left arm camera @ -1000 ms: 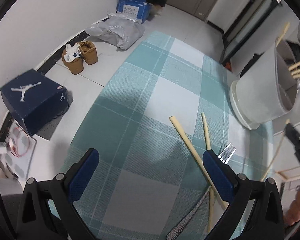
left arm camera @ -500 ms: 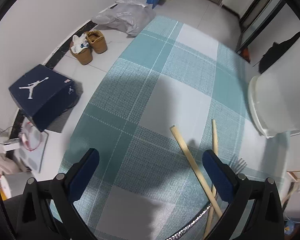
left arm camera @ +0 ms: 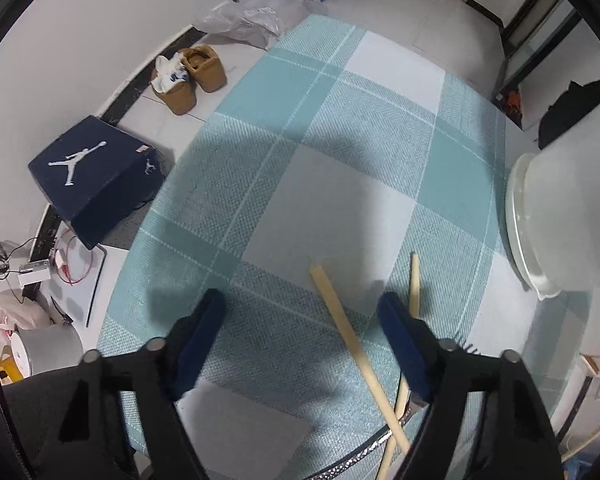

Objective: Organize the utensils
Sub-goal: 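Close the left tool on a wooden chopstick while the right tool lifts its chopstick, then lift both held chopsticks up and carry them over the white holder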

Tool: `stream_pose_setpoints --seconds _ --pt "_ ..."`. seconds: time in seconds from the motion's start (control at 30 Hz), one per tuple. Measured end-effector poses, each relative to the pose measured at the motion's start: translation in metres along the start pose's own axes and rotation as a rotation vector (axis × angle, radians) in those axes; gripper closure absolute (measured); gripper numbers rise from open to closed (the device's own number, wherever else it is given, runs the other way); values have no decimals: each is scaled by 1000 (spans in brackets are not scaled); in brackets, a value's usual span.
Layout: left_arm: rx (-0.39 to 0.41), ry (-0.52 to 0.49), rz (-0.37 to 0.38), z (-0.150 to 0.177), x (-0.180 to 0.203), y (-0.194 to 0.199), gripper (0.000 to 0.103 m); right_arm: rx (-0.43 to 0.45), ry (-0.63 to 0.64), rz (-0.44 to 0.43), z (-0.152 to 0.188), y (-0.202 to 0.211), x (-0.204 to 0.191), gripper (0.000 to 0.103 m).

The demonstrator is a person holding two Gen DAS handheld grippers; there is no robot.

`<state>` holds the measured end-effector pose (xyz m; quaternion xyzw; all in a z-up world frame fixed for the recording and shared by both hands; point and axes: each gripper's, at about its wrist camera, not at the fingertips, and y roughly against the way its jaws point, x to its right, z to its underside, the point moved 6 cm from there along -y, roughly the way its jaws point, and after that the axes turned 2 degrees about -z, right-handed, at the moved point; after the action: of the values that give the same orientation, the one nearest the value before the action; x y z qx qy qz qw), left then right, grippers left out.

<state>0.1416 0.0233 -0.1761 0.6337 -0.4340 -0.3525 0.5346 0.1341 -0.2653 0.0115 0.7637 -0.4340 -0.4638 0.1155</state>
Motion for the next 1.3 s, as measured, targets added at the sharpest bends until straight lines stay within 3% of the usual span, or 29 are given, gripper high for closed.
stream_pose_setpoints --seconds 0.03,0.1,0.3,0.47,0.63,1.03,1.3 --pt "8 5 -10 -1 -1 1 40 2 -3 -4 0 1 0 98" --pt "21 14 -22 -2 -1 3 62 7 -3 -8 -1 4 0 98" --pt "31 68 -1 -3 4 3 94 7 13 -19 1 4 -5 98" --pt "49 89 29 -5 6 3 100 3 27 -11 2 2 -6 98" --pt "79 90 115 -7 9 6 100 -6 38 5 4 -3 -6 98" --pt "246 68 304 -10 3 50 100 15 108 33 14 -8 -16 98" --pt "345 12 346 -13 2 85 100 39 185 56 25 -9 -34 98"
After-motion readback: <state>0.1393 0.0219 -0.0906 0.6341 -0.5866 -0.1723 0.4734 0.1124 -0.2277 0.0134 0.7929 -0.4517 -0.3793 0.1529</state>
